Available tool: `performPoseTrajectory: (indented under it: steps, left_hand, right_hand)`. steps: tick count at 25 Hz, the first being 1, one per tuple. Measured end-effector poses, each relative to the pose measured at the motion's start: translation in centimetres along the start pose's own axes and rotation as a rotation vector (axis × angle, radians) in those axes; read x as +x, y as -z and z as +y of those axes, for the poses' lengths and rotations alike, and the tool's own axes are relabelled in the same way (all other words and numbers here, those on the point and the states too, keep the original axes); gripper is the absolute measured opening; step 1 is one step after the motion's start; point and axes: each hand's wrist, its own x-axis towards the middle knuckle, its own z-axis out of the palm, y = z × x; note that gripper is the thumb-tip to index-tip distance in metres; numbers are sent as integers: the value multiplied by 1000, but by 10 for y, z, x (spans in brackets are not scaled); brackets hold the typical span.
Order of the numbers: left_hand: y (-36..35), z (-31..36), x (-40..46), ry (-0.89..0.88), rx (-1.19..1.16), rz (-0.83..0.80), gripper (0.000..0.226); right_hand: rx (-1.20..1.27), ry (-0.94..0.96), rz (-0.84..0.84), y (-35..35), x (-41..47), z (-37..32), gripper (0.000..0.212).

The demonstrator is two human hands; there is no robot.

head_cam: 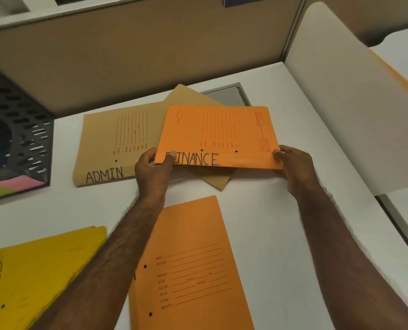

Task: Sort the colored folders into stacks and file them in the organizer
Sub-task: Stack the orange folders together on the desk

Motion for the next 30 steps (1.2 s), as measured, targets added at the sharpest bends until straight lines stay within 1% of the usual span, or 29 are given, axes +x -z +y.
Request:
performPoseTrajectory:
  steps: [2, 4, 7, 10, 12, 14, 16, 18, 22, 25, 28, 30]
  left_hand:
    - [7, 2, -9, 9, -90, 38, 70]
    - [15, 3, -20, 23, -164, 81, 69]
    - [26, -2, -40, 84, -285, 105, 70]
    - [39, -7, -63, 250, -610, 100, 75]
    - [50, -13, -87, 342, -753, 24, 74]
    - [55, -23, -118, 394, -772, -89, 70]
    - [58, -36, -151, 412, -778, -184, 64]
    - [62, -48, -174, 380, -765, -244, 55]
    - [86, -63, -199, 254, -702, -301, 42]
    - [109, -66, -212, 165, -647, -329, 23]
    - [134, -76, -222, 114, -602, -310, 22]
    - [148, -84, -229, 115, -570, -282, 28]
  right_hand:
    - [97, -59, -64, 8, -19, 6, 34]
    - [181, -108, -109, 16, -41, 12, 39]
    - [259, -103, -171, 24, -85, 21, 43]
    - [287, -49, -224, 30, -139, 30, 36]
    - [275, -16, -261, 34, -176, 40, 33]
    - [242, 13, -301, 37, -210, 53, 33]
    - [212, 41, -333, 38, -244, 68, 33]
    - [171, 59, -342, 41, -272, 82, 32]
    - [-34, 101, -309, 57, -315, 102, 43]
    - [-118, 127, -162, 67, -336, 114, 38]
    - [-158, 173, 23, 78, -344, 120, 47]
    - [-226, 240, 85, 84, -347, 122, 55]
